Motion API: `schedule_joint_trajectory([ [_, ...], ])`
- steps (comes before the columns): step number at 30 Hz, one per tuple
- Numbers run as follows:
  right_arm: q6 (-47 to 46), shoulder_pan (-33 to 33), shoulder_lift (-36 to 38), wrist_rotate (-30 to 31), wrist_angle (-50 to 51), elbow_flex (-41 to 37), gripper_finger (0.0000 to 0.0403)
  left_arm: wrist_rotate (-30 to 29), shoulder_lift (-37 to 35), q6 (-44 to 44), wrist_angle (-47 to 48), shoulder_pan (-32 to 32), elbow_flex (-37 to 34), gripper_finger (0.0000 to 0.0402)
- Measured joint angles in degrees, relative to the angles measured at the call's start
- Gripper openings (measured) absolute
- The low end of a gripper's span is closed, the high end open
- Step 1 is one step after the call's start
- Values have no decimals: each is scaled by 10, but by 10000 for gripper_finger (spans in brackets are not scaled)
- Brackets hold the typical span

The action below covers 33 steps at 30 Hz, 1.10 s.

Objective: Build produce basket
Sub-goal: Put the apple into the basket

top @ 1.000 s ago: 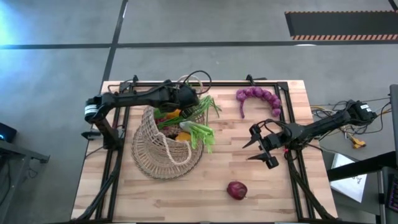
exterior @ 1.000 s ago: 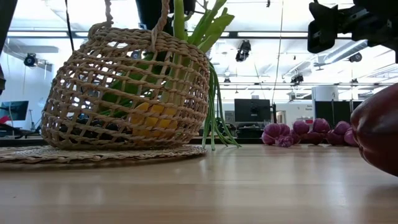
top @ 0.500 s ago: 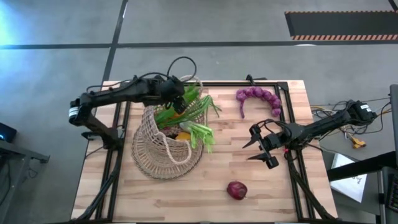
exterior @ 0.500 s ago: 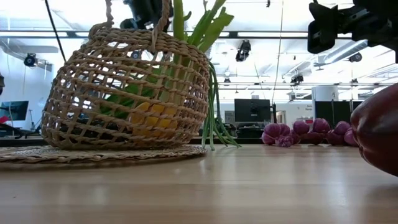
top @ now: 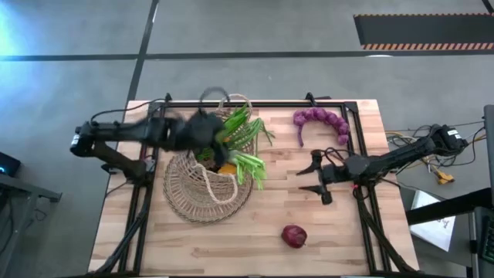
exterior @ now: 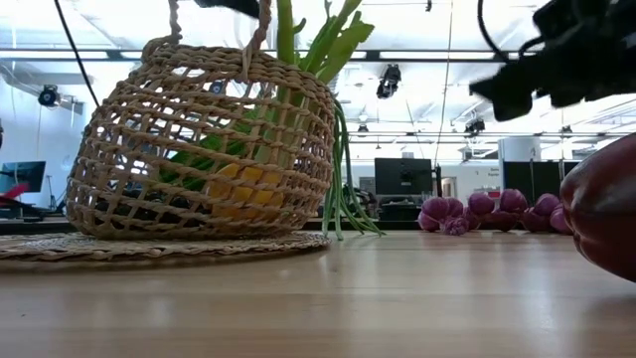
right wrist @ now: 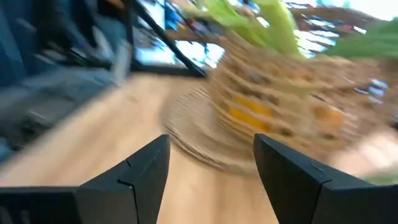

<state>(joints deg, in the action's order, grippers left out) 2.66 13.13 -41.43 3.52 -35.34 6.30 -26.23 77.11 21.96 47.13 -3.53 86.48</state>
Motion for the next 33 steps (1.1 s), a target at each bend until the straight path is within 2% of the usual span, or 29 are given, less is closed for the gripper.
schedule_joint_trajectory([
  [4,-3,0,0,36,41,0,224,-102,9,2,-54,-112,-50,247],
  [8,-51,0,2,42,84,19,224,-185,26,1,-170,-207,-126,247],
  [13,-102,3,-10,41,303,117,224,-195,71,-55,-347,-281,-209,247],
  [17,-172,39,-42,41,461,190,224,-197,140,-152,-455,-313,-216,247],
  [21,-262,129,-83,41,504,216,224,-173,211,-179,-495,-319,-175,247],
  [24,-349,222,-115,78,501,221,224,-113,254,-183,-492,-318,-134,247],
  [27,-445,327,-156,161,500,235,224,-58,291,-206,-492,-318,-100,247],
  [30,-529,432,-205,262,500,260,224,-51,321,-223,-492,-318,-77,247],
  [33,-604,508,-261,354,498,287,224,-48,343,-223,-491,-313,-65,247],
])
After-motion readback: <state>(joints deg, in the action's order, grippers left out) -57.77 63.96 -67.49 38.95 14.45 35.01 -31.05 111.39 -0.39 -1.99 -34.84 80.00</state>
